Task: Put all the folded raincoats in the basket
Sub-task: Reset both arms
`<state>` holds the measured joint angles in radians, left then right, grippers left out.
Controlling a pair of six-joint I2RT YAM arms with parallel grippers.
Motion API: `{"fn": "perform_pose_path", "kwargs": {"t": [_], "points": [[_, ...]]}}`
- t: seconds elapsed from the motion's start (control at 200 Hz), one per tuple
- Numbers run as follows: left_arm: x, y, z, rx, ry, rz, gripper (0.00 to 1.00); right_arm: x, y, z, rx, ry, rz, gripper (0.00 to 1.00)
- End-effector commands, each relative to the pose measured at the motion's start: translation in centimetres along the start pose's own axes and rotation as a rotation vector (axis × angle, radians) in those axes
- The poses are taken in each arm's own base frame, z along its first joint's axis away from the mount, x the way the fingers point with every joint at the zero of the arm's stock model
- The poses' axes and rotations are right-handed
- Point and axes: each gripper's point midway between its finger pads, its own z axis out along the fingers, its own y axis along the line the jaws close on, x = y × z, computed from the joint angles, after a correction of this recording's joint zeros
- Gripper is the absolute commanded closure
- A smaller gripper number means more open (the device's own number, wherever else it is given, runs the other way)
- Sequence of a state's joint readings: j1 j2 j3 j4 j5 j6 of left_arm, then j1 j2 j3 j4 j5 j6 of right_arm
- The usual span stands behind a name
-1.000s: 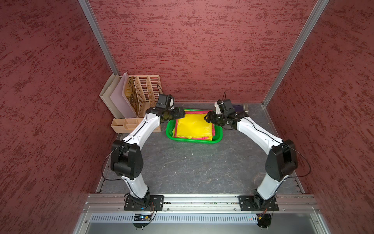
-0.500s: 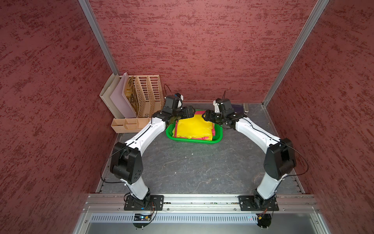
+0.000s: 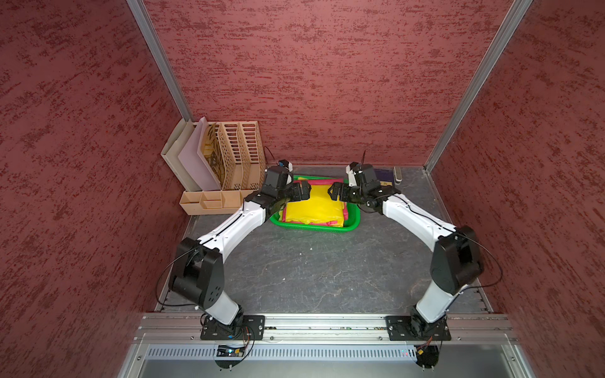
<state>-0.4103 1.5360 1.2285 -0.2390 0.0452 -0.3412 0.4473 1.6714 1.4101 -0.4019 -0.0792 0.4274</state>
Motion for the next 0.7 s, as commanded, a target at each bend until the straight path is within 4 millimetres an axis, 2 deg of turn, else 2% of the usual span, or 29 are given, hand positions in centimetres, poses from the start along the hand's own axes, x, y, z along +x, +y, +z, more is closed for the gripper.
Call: {"fn": "perform_pose_path", "kwargs": {"t": [0.0,0.075,0.09,0.12,0.225,0.341,0.466,0.541,0.601,0.626,0.646,0.696], "points": [[-2.7,1.6,-2.7,-0.093,-0.131,0.105,0.0,-2.1,-4.7,-5.3,0.296,-0.147,-0.074,0.02],[-2.1,3.2,-4.0,-0.162,-0.133,0.154,0.0,-1.7,-8.8,-7.6,0.505,-0.224,-0.091,0.02],[-2.0,3.5,-4.4,-0.174,-0.141,0.168,0.0,-2.0,-9.1,-8.8,0.523,-0.261,-0.099,0.02],[-1.8,4.4,-5.0,-0.209,-0.164,0.179,0.0,-1.9,-9.9,-9.7,0.558,-0.294,-0.137,0.02],[-0.5,7.5,-6.9,-0.263,-0.245,0.159,0.0,-0.7,-11.7,-11.3,0.623,-0.41,-0.3,0.02],[1.2,11.9,-9.7,-0.389,-0.352,0.076,0.0,0.5,-13.6,-12.7,0.667,-0.597,-0.361,0.02],[4.4,15.9,-11.3,-0.499,-0.389,0.054,0.0,2.2,-15.3,-12.3,0.67,-0.722,-0.418,0.02],[6.1,17.2,-11.3,-0.501,-0.411,0.102,0.0,2.9,-16.6,-10.6,0.717,-0.675,-0.472,0.02],[6.0,18.0,-12.1,-0.531,-0.452,0.109,0.0,3.3,-17.5,-9.3,0.748,-0.658,-0.5,0.01],[5.8,18.2,-12.3,-0.532,-0.474,0.115,0.0,3.1,-17.8,-9.6,0.771,-0.685,-0.491,0.02],[5.7,18.4,-12.5,-0.531,-0.492,0.119,0.0,3.4,-18.5,-9.1,0.802,-0.66,-0.469,0.02],[5.3,18.8,-12.7,-0.517,-0.537,0.127,0.0,4.2,-18.9,-7.8,0.767,-0.613,-0.465,0.02]]}}
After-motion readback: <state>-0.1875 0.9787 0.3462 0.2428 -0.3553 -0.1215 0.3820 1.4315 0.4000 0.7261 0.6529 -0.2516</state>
